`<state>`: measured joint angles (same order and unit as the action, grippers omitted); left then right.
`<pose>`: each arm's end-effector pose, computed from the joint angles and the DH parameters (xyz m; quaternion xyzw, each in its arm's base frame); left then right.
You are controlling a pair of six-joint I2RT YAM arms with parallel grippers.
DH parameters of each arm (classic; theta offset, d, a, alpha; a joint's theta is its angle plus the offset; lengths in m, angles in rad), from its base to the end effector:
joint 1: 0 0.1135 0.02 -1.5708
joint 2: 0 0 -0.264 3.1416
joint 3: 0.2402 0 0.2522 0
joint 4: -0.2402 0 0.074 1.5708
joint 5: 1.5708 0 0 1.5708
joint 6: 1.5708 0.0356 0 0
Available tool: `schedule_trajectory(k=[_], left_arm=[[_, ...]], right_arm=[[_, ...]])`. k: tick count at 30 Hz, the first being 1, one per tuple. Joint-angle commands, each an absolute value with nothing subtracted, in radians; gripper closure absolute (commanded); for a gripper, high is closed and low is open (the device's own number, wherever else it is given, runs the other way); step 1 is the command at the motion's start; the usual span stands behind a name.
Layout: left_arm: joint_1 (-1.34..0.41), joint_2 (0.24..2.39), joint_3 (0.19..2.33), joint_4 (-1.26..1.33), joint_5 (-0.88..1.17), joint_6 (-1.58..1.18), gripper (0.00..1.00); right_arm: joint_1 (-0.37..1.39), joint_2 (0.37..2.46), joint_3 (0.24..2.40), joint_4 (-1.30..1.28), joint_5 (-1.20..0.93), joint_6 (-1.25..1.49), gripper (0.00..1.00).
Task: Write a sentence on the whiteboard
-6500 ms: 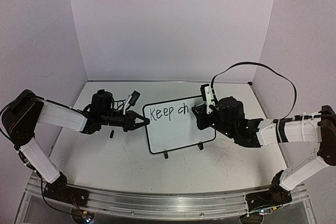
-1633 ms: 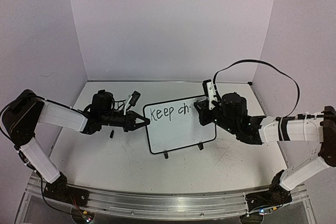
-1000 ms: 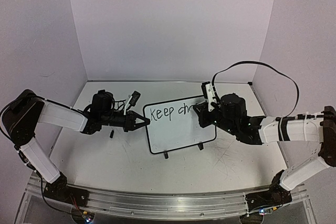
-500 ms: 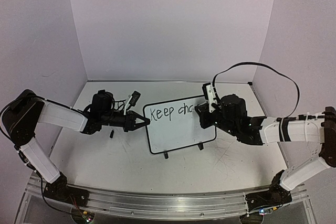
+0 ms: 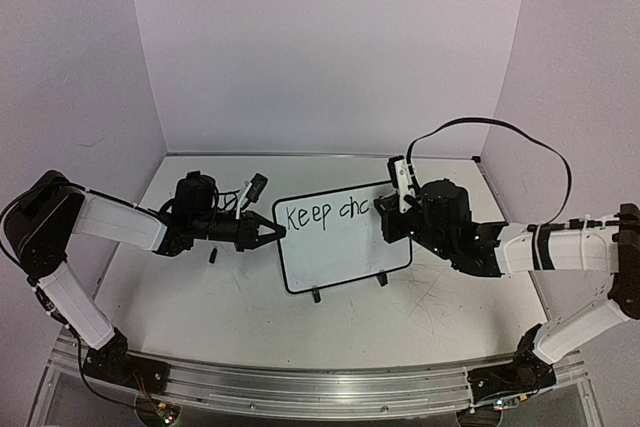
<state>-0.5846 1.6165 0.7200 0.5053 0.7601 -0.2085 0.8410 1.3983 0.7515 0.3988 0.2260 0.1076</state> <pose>0.2568 -0.1993 0.1853 0.3470 0.7196 -0.4839 0.3573 0.2138 0.2270 0.2472 -0.2165 0.7568 0.1996 0.5836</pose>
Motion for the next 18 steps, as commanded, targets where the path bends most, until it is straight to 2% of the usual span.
schedule_trajectory(k=[1,18], left_arm=[[-0.583,1.609,0.747,0.466,0.664,-0.143,1.0],[-0.584,1.616,0.754,0.465,0.67,-0.142,1.0]], right_arm=[[0.837,1.405,0.8,0.439,0.28,0.089,1.0],[0.837,1.423,0.822,0.455,0.274,0.086,1.0]])
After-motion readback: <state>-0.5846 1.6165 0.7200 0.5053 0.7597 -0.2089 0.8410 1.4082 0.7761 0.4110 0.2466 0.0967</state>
